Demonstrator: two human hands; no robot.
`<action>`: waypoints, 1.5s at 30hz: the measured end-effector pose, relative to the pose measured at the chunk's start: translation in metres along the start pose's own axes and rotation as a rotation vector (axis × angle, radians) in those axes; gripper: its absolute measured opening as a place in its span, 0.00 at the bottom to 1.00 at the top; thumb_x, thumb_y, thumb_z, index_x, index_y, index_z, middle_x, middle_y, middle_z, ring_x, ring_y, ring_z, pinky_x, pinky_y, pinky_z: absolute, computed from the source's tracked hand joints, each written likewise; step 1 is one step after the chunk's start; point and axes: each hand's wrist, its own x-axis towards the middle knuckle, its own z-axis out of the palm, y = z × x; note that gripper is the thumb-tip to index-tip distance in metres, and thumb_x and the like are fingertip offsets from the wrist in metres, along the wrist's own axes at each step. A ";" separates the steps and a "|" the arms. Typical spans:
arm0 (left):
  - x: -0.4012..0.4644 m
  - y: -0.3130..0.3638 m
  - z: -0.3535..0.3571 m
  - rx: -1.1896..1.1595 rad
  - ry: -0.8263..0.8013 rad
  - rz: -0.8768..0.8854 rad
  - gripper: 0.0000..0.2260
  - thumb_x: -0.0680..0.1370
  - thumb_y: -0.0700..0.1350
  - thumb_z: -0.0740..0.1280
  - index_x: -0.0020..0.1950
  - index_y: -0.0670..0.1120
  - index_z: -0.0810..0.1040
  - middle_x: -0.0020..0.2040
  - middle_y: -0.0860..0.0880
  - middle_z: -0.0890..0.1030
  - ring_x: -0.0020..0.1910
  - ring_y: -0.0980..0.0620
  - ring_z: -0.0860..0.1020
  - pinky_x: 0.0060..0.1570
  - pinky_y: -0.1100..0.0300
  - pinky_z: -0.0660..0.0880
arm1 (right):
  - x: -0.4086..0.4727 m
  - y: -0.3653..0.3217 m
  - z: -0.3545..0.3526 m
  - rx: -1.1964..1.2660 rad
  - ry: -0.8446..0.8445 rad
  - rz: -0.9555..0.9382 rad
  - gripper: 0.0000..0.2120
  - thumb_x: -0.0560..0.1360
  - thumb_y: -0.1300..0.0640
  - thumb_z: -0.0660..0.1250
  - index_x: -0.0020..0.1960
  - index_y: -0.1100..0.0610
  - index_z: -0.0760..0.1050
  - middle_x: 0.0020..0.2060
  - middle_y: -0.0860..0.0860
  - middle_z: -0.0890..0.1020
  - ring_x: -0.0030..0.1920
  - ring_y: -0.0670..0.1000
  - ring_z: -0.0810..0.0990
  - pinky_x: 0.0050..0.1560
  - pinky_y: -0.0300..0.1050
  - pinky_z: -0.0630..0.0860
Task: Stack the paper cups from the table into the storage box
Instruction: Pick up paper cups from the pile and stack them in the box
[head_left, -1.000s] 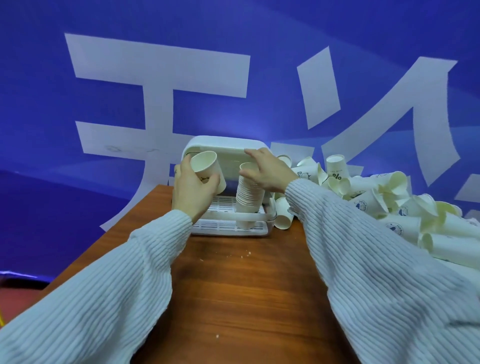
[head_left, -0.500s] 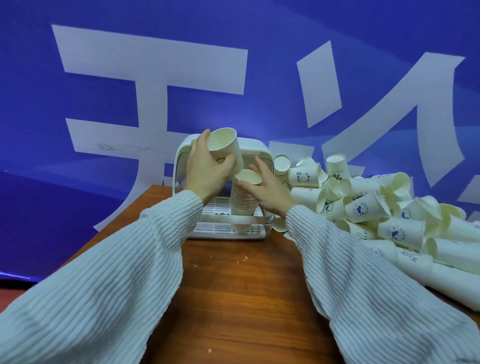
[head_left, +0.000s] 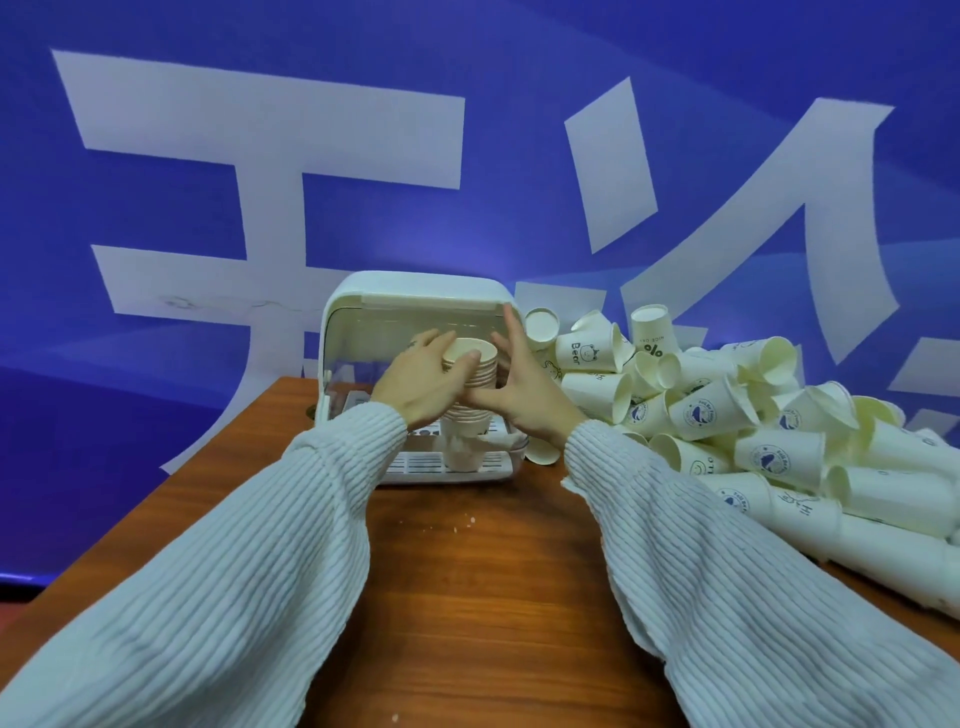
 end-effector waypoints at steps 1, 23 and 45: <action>-0.001 0.000 0.002 0.007 0.008 -0.005 0.30 0.84 0.61 0.57 0.80 0.45 0.64 0.81 0.44 0.63 0.78 0.46 0.64 0.77 0.46 0.59 | -0.004 0.002 -0.002 0.009 0.003 -0.006 0.58 0.72 0.60 0.79 0.83 0.43 0.39 0.82 0.56 0.56 0.81 0.50 0.61 0.77 0.48 0.64; -0.074 0.145 0.156 0.303 -0.116 0.597 0.23 0.77 0.56 0.62 0.69 0.48 0.75 0.66 0.45 0.77 0.65 0.43 0.75 0.60 0.46 0.73 | -0.191 0.060 -0.202 -0.670 0.403 0.378 0.22 0.79 0.53 0.65 0.72 0.50 0.74 0.67 0.47 0.80 0.66 0.48 0.77 0.66 0.49 0.74; -0.085 0.172 0.206 0.425 -0.282 0.536 0.25 0.76 0.52 0.70 0.69 0.47 0.66 0.60 0.45 0.76 0.58 0.43 0.76 0.58 0.49 0.69 | -0.225 0.096 -0.196 -0.921 0.391 0.519 0.08 0.76 0.53 0.67 0.52 0.52 0.71 0.46 0.49 0.78 0.46 0.56 0.78 0.44 0.50 0.72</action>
